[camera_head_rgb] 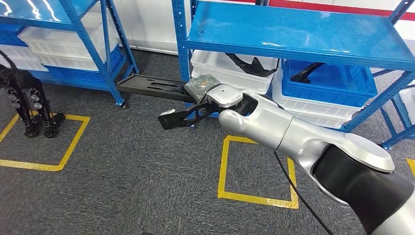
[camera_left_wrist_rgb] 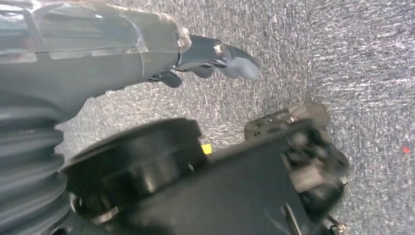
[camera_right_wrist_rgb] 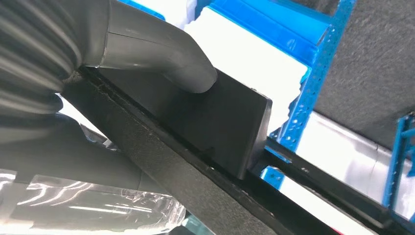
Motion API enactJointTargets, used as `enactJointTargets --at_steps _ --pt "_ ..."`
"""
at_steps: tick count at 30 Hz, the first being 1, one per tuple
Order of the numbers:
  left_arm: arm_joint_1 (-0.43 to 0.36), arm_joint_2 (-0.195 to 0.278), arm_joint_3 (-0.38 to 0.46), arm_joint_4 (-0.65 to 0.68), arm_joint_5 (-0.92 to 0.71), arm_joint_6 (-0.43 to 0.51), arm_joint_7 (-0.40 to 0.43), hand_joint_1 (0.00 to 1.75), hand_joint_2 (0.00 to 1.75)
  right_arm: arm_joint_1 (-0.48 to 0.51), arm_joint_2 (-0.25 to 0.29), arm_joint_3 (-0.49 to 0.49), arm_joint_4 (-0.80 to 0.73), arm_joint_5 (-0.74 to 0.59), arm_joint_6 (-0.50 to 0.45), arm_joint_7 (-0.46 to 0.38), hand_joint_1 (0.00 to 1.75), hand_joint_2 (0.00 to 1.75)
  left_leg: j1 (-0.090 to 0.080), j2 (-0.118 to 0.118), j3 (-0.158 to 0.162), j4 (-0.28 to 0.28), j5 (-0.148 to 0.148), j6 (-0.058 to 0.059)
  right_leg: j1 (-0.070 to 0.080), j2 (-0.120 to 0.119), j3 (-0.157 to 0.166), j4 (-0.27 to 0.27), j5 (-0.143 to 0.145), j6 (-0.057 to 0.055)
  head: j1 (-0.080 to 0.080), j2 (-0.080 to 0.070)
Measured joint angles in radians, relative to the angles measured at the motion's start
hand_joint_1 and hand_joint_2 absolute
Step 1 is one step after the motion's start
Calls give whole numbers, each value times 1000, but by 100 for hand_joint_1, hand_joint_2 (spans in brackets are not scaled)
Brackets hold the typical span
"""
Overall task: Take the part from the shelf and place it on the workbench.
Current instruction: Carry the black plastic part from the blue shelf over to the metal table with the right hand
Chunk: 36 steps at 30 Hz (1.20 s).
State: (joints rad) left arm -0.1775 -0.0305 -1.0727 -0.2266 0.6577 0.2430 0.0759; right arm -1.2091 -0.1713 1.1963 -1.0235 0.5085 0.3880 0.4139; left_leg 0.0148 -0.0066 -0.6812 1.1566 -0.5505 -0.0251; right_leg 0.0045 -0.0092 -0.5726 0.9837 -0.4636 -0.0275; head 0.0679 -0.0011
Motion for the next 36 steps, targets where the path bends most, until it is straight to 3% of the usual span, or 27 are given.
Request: enactJointTargets --at_steps 3,5,6,8,9,11,13,15,18,19,20,21,23,24,26,28,30,32,34,35,36 --pt "0 0 0 0 0 0 0 0 175 0 1 0 0 -2 0 0 175 175 0 0 -8 18 -9 -1 0 1 -1 0 0 0 -3 0" --pt "1 0 0 0 0 0 0 0 175 3 2 1 0 -7 0 2 175 175 1 1 -30 69 -25 -3 1 10 -3 2 1 0 -8 0" --pt "2 1 0 0 0 0 0 0 175 5 2 1 1 -12 0 4 175 175 2 -1 -23 62 -7 -4 0 21 -5 6 0 1 -13 0" --pt "3 3 0 0 0 0 -1 0 175 6 2 1 2 -22 -1 8 175 175 7 -29 20 -14 45 -5 -2 47 -12 19 -5 9 -22 0" --pt "3 3 0 0 0 0 -2 0 175 5 3 1 3 -25 -1 9 175 175 10 -47 53 -78 71 -3 -3 57 -17 27 -7 15 -24 0" --pt "4 4 0 0 0 0 -3 0 175 3 4 2 3 -27 0 10 175 175 11 -68 67 -108 66 4 -6 73 -29 34 -7 28 -23 0" --pt "6 5 0 0 0 0 -3 0 175 3 5 2 5 -28 0 12 175 175 10 -48 70 -114 68 14 -10 88 -34 34 -6 39 -21 0" --pt "6 5 0 0 0 0 -3 0 175 -1 5 1 5 -28 1 14 175 175 13 -24 75 -121 70 24 -10 69 -54 74 -33 50 -13 0" --pt "7 6 0 0 1 0 -3 0 175 -5 8 3 6 -28 1 15 175 175 12 16 77 -123 67 33 -13 22 -141 251 -114 65 3 0" --pt "8 7 0 0 1 0 -3 0 175 -3 8 4 6 -29 1 15 175 175 11 28 77 -122 66 34 -14 16 -161 293 -123 67 5 0" --pt "9 7 0 0 1 0 -3 0 175 -2 8 5 7 -29 2 15 175 175 11 40 77 -122 65 34 -14 13 -165 301 -114 67 9 0" --pt "8 7 0 0 1 0 -3 0 175 -1 8 6 7 -29 2 15 175 175 10 50 79 -122 64 34 -14 10 -151 271 -87 64 13 0" --pt "7 6 0 0 1 0 -3 0 175 -5 7 7 8 -28 2 15 175 175 7 68 82 -123 61 31 -8 -7 -87 142 -20 51 21 0" --pt "7 5 0 0 1 0 -3 0 175 -8 7 7 8 -28 2 15 175 175 4 76 82 -123 60 27 -3 -19 -59 83 -1 43 22 0" --pt "6 3 0 0 1 0 -3 0 175 -12 7 8 8 -28 2 15 175 175 1 93 82 -124 59 20 6 -33 -36 32 3 32 21 0" --pt "5 2 0 0 1 0 -3 0 175 -13 5 10 8 -28 2 15 175 175 2 101 86 -125 56 9 6 -22 -34 24 5 24 20 0" --pt "3 2 0 0 1 0 -3 0 175 -15 3 10 8 -28 2 16 175 175 5 58 78 -98 33 1 0 -12 -28 12 12 13 15 0" --pt "3 2 0 0 1 0 -3 0 175 -16 5 11 8 -28 2 16 175 175 7 7 32 0 -20 -3 -2 -1 -26 6 16 6 2 0" --pt "6 3 0 0 1 0 -3 0 175 -11 7 15 8 -29 2 16 175 175 5 -1 -29 115 -60 -6 0 16 -26 7 16 4 -10 0" --pt "7 4 0 0 1 0 -3 0 175 -9 8 17 8 -29 3 16 175 175 5 0 -44 137 -55 -7 0 25 -26 9 15 4 -12 0" --pt "7 4 0 0 1 0 -3 0 175 -8 8 18 8 -29 3 16 175 175 6 1 -41 121 -31 -7 0 34 -26 11 14 4 -12 0"
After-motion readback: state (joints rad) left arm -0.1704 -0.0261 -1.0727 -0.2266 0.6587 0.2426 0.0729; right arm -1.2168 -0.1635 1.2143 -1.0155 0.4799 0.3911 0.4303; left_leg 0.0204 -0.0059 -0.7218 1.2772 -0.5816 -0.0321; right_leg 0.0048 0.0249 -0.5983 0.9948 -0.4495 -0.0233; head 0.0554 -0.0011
